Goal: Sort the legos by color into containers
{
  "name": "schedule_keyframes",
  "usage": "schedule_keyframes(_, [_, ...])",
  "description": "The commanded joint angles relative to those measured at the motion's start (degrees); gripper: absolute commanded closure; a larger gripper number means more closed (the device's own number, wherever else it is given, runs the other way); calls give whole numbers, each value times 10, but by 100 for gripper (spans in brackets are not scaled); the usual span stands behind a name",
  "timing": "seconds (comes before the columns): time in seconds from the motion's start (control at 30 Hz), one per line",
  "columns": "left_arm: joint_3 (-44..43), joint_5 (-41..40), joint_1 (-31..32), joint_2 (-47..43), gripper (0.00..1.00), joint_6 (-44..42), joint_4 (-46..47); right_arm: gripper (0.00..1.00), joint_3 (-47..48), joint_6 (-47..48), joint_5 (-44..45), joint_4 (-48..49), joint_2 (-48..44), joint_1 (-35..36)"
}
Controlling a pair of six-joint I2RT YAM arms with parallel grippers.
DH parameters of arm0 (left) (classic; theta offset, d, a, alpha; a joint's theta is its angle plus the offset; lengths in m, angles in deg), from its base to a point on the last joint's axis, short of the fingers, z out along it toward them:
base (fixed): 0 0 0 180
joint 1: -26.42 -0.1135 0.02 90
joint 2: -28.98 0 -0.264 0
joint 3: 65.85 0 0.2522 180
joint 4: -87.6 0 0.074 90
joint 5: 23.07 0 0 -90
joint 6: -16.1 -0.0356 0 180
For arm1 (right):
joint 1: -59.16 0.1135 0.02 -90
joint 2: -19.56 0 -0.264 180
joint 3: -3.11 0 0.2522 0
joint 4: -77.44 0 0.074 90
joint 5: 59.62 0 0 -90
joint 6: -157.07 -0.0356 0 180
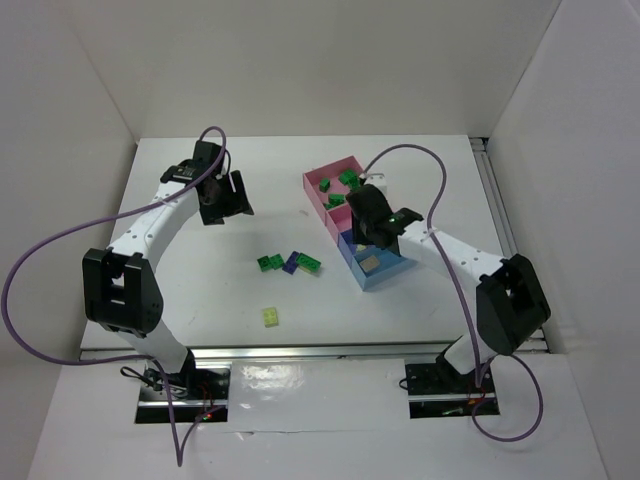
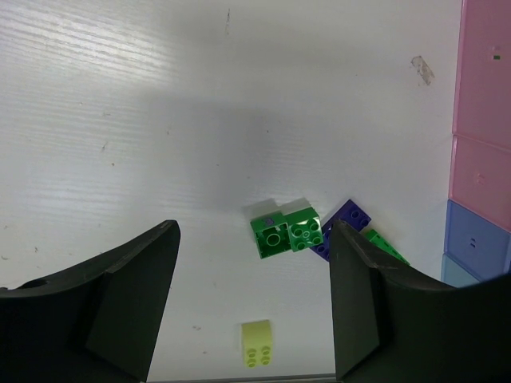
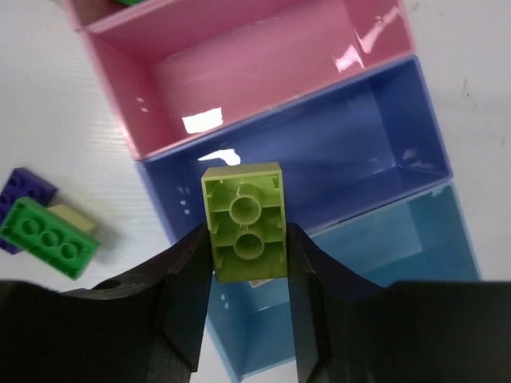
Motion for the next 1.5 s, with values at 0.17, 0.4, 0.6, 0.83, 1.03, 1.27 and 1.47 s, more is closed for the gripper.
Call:
schedule_keyframes(0.17, [3,6,-4,0,21,-11,4,13,12,21,-36,26,13,-17])
schedule_keyframes(0.4, [3,-9,-4,-5,21,-6,4,18,6,89,-75,40,-6,84])
schedule_keyframes(0.6, [-8,-19,-28,6,21,-11,-2,8,44,95,-140,42,59,255])
schedule_keyframes(0.83, [-8,-19,-45,1,21,-17,-7,4,120,115,-186,52,165,327])
schedule_keyframes(1.03, [-8,-13,-45,1,21,-17,-7,4,142,126,-201,64,221,327])
schedule_keyframes(1.27, [-3,-13,-45,1,21,-17,-7,23,174,113,-201,51,271,327])
schedule_keyframes(1.47, [2,-13,-51,1,21,-22,-7,40,180,108,-201,24,284,332])
